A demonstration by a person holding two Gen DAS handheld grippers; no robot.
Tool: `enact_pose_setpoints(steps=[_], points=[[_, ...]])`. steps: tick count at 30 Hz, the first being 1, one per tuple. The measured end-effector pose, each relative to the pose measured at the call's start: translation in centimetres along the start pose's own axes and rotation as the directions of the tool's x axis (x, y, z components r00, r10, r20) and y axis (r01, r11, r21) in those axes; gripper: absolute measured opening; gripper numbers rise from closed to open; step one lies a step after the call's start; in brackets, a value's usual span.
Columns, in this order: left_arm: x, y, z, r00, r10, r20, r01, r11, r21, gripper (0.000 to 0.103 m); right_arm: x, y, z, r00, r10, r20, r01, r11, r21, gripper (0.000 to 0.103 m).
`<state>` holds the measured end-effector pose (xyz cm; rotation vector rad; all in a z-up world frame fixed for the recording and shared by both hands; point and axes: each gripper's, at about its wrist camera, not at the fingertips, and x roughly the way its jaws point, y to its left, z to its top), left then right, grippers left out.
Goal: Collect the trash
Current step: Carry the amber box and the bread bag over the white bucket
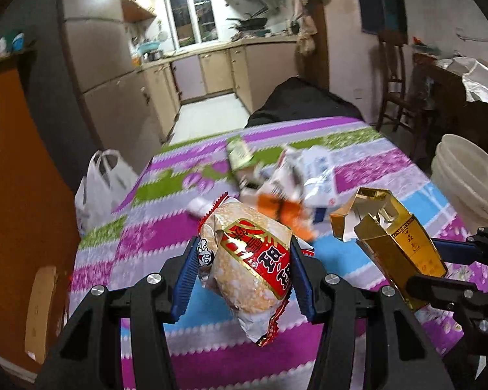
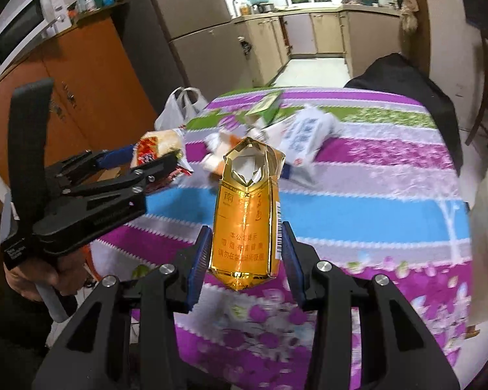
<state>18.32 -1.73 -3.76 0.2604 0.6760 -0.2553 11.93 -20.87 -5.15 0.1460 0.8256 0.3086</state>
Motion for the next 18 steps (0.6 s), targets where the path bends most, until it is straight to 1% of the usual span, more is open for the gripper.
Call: enact_pose_setpoints(steps=[3, 8, 14, 18], points=[[-0.2, -1.6, 1.6, 1.0, -0.013, 0.023, 0.012, 0.999, 0.038, 0.053, -1.0, -1.4, 0.5, 1.0, -0.018, 0.007, 0.018, 1.0, 0.015, 0.041], [0.5, -4.5, 4.1, 0.998, -0.054, 0.025, 0.052, 0.996, 0.072, 0.053, -3.2, -4.0, 1.6, 0.998, -0.062, 0.024, 0.061, 0.998, 0.032, 0.041], [1.3, -8.5, 6.1, 0.995, -0.092, 0.034, 0.087, 0.987, 0.133, 0.053, -5.9, -8.5, 2.9, 0.992, -0.123, 0.041, 0.119, 0.989, 0.089, 0.041], [2.2, -11.9, 7.7, 0.993, -0.113, 0.039, 0.104, 0.978, 0.178, 0.053, -7.6, -11.6, 3.2, 0.986, -0.165, 0.035, 0.159, 0.978, 0.132, 0.041]])
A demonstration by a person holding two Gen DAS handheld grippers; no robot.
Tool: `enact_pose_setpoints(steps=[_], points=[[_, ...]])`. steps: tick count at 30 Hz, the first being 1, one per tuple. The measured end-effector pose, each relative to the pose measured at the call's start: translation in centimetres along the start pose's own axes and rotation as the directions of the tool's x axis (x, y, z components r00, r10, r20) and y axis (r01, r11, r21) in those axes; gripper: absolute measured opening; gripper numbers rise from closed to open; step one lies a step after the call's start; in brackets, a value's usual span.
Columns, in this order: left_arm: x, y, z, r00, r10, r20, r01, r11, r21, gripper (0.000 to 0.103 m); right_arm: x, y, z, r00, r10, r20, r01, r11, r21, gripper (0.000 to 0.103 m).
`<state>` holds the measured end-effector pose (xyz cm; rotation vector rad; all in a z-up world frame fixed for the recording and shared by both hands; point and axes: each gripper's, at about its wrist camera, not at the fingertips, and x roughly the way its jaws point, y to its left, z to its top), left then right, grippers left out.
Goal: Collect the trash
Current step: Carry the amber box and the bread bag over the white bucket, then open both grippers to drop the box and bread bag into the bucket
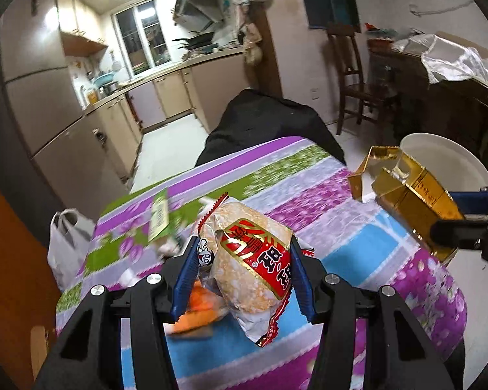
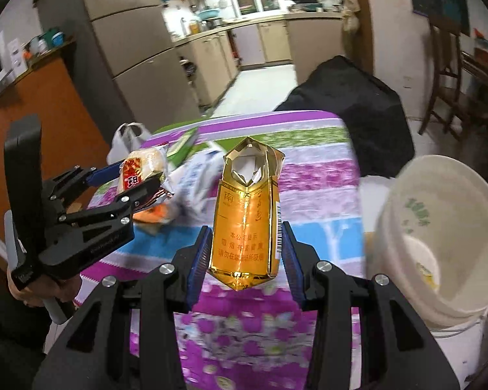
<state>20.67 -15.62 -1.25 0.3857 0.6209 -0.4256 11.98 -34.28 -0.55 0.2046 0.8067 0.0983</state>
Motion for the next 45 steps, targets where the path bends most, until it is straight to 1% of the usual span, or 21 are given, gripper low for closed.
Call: enact_pose_setpoints(steps=[4, 8, 10, 13, 15, 17, 19, 21, 24, 27, 28, 29, 30, 31, 32, 33, 35, 37, 38, 41, 45], points=[[1.2, -3.0, 1.9, 0.999, -0.033, 0.012, 0.033, 0.999, 0.043, 0.053, -1.2, -3.4, 0.5, 0.998, -0.055, 0.003, 0.055, 0.998, 0.045, 0.041], [2.5, -6.6, 3.8, 0.997, -0.067, 0.024, 0.065, 0.994, 0.093, 0.053, -3.2, -7.3, 1.0, 0.99, -0.138, 0.018, 0.135, 0.986, 0.098, 0.041], [3.2, -8.7, 4.9, 0.996, -0.089, 0.027, 0.085, 0.989, 0.12, 0.053, -4.4, -9.2, 1.1, 0.983, -0.185, 0.024, 0.18, 0.977, 0.118, 0.041], [4.5, -11.2, 6.6, 0.99, -0.143, 0.016, 0.139, 0.98, 0.14, 0.053, -6.0, -12.0, 1.2, 0.967, -0.253, 0.019, 0.248, 0.958, 0.144, 0.041], [5.3, -13.2, 7.8, 0.983, -0.182, 0.007, 0.179, 0.971, 0.158, 0.053, -7.1, -13.7, 1.2, 0.954, -0.299, 0.006, 0.295, 0.942, 0.159, 0.041], [6.1, -15.5, 9.2, 0.974, -0.226, 0.002, 0.221, 0.957, 0.188, 0.053, -7.7, -15.1, 1.2, 0.944, -0.329, -0.007, 0.325, 0.93, 0.171, 0.041], [6.7, -17.4, 10.6, 0.961, -0.275, -0.008, 0.27, 0.939, 0.214, 0.054, -8.3, -16.8, 1.3, 0.932, -0.362, -0.033, 0.362, 0.914, 0.183, 0.041], [7.3, -19.4, 12.1, 0.939, -0.343, -0.034, 0.341, 0.907, 0.247, 0.054, -8.8, -18.7, 1.3, 0.921, -0.383, -0.072, 0.39, 0.901, 0.193, 0.041], [8.1, -22.7, 14.4, 0.894, -0.443, -0.063, 0.439, 0.843, 0.312, 0.054, -8.8, -20.5, 1.6, 0.91, -0.397, -0.122, 0.414, 0.889, 0.193, 0.041], [9.4, -25.3, 15.9, 0.84, -0.528, -0.127, 0.535, 0.766, 0.357, 0.054, -8.6, -22.7, 1.8, 0.907, -0.379, -0.185, 0.413, 0.887, 0.207, 0.041], [10.0, -26.3, 16.3, 0.826, -0.543, -0.152, 0.556, 0.741, 0.377, 0.054, -8.2, -23.5, 1.9, 0.905, -0.37, -0.211, 0.411, 0.888, 0.208, 0.041], [10.5, -27.1, 16.6, 0.819, -0.548, -0.17, 0.567, 0.725, 0.391, 0.054, -8.2, -23.7, 2.0, 0.904, -0.366, -0.222, 0.411, 0.888, 0.207, 0.041], [11.3, -28.2, 16.9, 0.805, -0.557, -0.204, 0.588, 0.698, 0.41, 0.054, -8.0, -24.1, 2.0, 0.901, -0.362, -0.241, 0.412, 0.888, 0.205, 0.041], [11.9, -29.0, 17.1, 0.795, -0.562, -0.229, 0.601, 0.679, 0.421, 0.054, -7.8, -24.5, 2.2, 0.899, -0.357, -0.255, 0.41, 0.889, 0.203, 0.042], [12.4, -29.8, 17.1, 0.791, -0.56, -0.247, 0.607, 0.665, 0.436, 0.054, -7.7, -24.5, 2.2, 0.898, -0.354, -0.263, 0.409, 0.89, 0.201, 0.042], [12.9, -30.7, 17.1, 0.793, -0.551, -0.26, 0.603, 0.652, 0.459, 0.054, -7.5, -25.0, 2.4, 0.897, -0.342, -0.279, 0.402, 0.894, 0.196, 0.042], [13.7, -32.0, 16.9, 0.797, -0.537, -0.275, 0.597, 0.636, 0.489, 0.054, -7.2, -25.4, 2.5, 0.896, -0.333, -0.294, 0.396, 0.899, 0.187, 0.042], [14.4, -33.0, 16.8, 0.789, -0.54, -0.292, 0.608, 0.619, 0.498, 0.054, -6.8, -25.5, 2.6, 0.895, -0.327, -0.303, 0.391, 0.902, 0.183, 0.042], [14.8, -33.6, 16.8, 0.788, -0.541, -0.295, 0.609, 0.611, 0.507, 0.054, -6.5, -25.7, 2.6, 0.899, -0.313, -0.307, 0.38, 0.905, 0.192, 0.042], [15.5, -33.9, 16.6, 0.783, -0.543, -0.303, 0.615, 0.602, 0.509, 0.054, -5.8, -26.0, 2.6, 0.905, -0.287, -0.314, 0.36, 0.909, 0.208, 0.042], [17.1, -34.7, 16.2, 0.784, -0.536, -0.314, 0.616, 0.607, 0.502, 0.054, -4.9, -26.1, 2.4, 0.911, -0.262, -0.319, 0.34, 0.914, 0.22, 0.042]])
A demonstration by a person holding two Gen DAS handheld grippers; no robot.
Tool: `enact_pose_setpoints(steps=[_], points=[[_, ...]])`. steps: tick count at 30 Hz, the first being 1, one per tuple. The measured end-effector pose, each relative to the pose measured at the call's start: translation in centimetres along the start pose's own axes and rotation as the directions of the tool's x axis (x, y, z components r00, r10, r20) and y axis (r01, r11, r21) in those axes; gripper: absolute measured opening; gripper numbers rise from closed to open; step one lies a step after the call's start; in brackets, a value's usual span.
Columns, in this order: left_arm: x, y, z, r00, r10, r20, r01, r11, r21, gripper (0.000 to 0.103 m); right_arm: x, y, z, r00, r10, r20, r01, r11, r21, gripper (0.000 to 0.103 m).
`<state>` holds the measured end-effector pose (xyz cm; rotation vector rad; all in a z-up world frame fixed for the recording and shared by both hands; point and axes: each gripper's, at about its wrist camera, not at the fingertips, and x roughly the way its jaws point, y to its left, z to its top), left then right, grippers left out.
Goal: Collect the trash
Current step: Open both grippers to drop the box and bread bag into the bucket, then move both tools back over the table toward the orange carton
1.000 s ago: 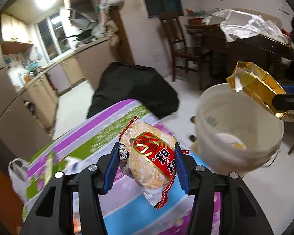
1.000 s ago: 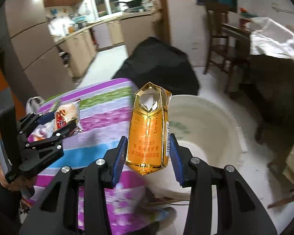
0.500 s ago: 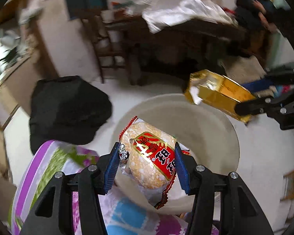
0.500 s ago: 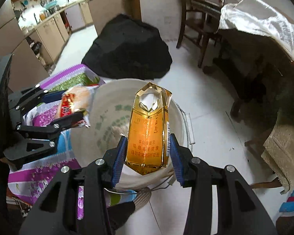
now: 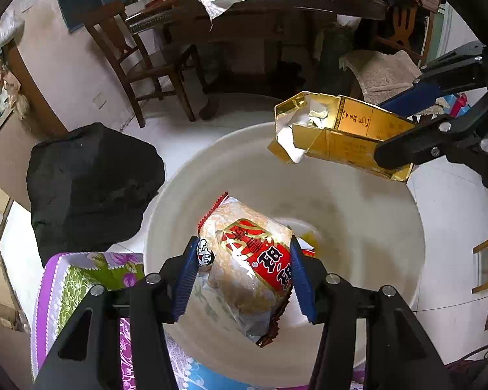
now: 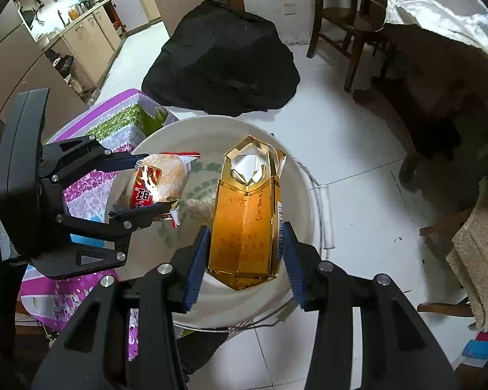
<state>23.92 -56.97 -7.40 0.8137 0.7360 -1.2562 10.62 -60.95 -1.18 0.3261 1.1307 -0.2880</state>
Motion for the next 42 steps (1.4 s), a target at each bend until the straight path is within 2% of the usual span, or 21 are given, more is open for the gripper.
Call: enact_pose_setpoints(steps=[5, 7, 13, 19, 23, 26, 29, 35, 38, 42], points=[[0.6, 0.4, -0.7, 1.0, 0.015, 0.006, -0.015, 1.0, -0.003, 0.057, 0.7, 0.0, 0.4, 1.0, 0.025, 0.011, -0.025, 1.0, 0.01, 0.046], [0.4, 0.4, -1.3, 0.999, 0.034, 0.014, -0.034, 0.999, -0.009, 0.062, 0.8, -0.4, 0.6, 1.0, 0.014, 0.021, -0.014, 0.999, 0.034, 0.059], [-0.1, 1.0, -2.2, 0.999, 0.05, 0.018, -0.05, 0.999, -0.021, 0.062, 0.7, -0.7, 0.3, 0.999, 0.012, 0.041, -0.015, 0.998, 0.053, 0.058], [-2.4, 0.5, -2.9, 0.997, 0.054, 0.062, -0.052, 0.998, -0.038, 0.062, 1.0, 0.1, -0.6, 0.999, -0.001, 0.034, 0.0, 0.999, 0.034, 0.058], [-4.3, -0.5, -3.5, 0.99, 0.102, 0.1, -0.097, 0.994, -0.05, 0.062, 0.6, 1.1, -1.1, 0.999, -0.003, 0.048, 0.003, 1.0, 0.009, 0.058], [-5.8, -1.0, -4.2, 0.979, 0.164, 0.121, -0.154, 0.984, -0.09, 0.062, -0.2, 2.0, -1.8, 0.996, -0.002, 0.091, 0.002, 1.0, 0.004, 0.058], [-6.9, -1.5, -5.1, 0.969, 0.214, 0.121, -0.2, 0.972, -0.12, 0.062, -1.4, 3.0, -2.8, 0.982, -0.051, 0.179, 0.053, 0.999, -0.005, 0.058], [-9.0, -1.6, -7.8, 0.946, 0.303, 0.118, -0.278, 0.942, -0.188, 0.062, -2.3, 4.2, -4.7, 0.951, -0.116, 0.287, 0.119, 0.993, 0.005, 0.058], [-10.3, -1.6, -9.8, 0.928, 0.35, 0.125, -0.314, 0.919, -0.239, 0.064, -2.7, 5.0, -5.6, 0.925, -0.157, 0.347, 0.165, 0.986, 0.007, 0.058], [-11.9, -1.8, -12.5, 0.914, 0.379, 0.147, -0.321, 0.895, -0.311, 0.065, -2.9, 7.0, -7.2, 0.891, -0.153, 0.427, 0.172, 0.985, -0.006, 0.058]])
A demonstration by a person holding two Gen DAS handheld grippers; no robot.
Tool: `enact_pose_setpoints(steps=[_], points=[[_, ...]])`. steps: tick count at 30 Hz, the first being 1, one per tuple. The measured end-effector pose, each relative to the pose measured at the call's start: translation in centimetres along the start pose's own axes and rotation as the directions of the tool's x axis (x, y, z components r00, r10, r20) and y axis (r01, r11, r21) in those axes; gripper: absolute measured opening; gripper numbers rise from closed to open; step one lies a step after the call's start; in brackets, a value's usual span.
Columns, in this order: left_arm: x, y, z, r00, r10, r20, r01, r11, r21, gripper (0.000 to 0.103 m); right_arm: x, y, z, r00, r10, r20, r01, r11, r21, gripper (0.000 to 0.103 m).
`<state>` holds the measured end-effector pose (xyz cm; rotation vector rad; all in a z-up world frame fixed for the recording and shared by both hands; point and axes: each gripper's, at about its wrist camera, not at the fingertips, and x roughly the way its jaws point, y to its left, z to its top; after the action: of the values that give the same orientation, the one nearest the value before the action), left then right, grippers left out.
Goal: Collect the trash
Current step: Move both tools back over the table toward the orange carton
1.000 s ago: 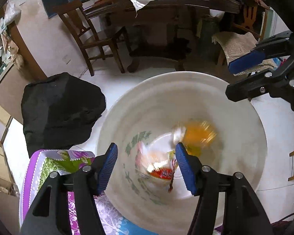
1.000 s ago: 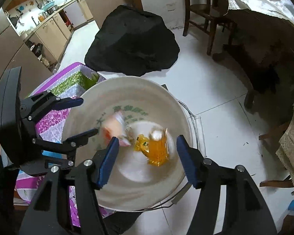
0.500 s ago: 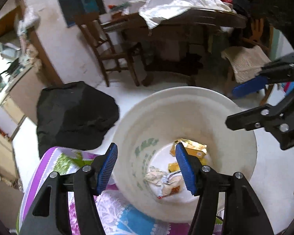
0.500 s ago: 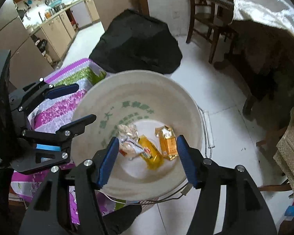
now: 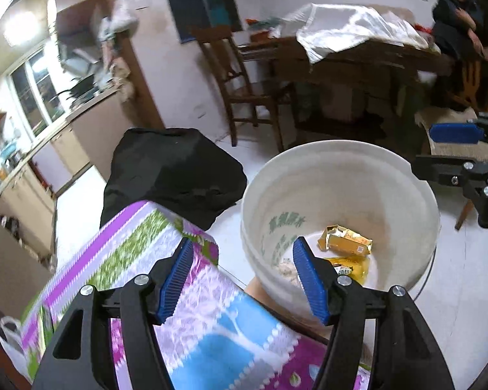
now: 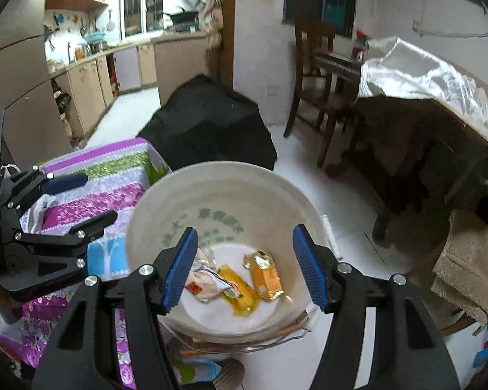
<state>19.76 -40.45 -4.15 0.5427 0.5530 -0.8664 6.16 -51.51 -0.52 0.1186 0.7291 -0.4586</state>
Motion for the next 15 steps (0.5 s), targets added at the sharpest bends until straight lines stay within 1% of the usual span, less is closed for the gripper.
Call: enact_pose_setpoints(steps=[3, 5, 9, 11, 15], points=[[-1.1, 0.6, -2.2, 0.999, 0.037, -0.001, -0.037, 0.999, -0.027, 0.066, -0.8, 1.6, -1.1, 0.998, 0.012, 0.056, -0.012, 1.0, -0.001, 0.058], [-1.7, 0.9, -3.6, 0.997, 0.074, -0.011, -0.074, 0.997, -0.037, 0.066, -1.2, 3.0, -2.1, 0.996, 0.02, 0.086, -0.02, 1.0, -0.007, 0.058], [-3.9, 2.1, -6.6, 0.993, 0.121, 0.01, -0.12, 0.991, -0.062, 0.066, -1.9, 5.6, -3.8, 0.99, 0.071, 0.124, -0.069, 0.997, -0.02, 0.058], [-4.8, 2.8, -8.1, 0.989, 0.145, 0.012, -0.143, 0.986, -0.081, 0.066, -1.9, 7.2, -4.7, 0.987, 0.094, 0.129, -0.091, 0.995, -0.032, 0.059], [-6.4, 4.6, -11.9, 0.986, 0.168, -0.016, -0.169, 0.978, -0.12, 0.066, -1.0, 10.6, -6.3, 0.982, 0.167, 0.089, -0.163, 0.986, -0.043, 0.058]])
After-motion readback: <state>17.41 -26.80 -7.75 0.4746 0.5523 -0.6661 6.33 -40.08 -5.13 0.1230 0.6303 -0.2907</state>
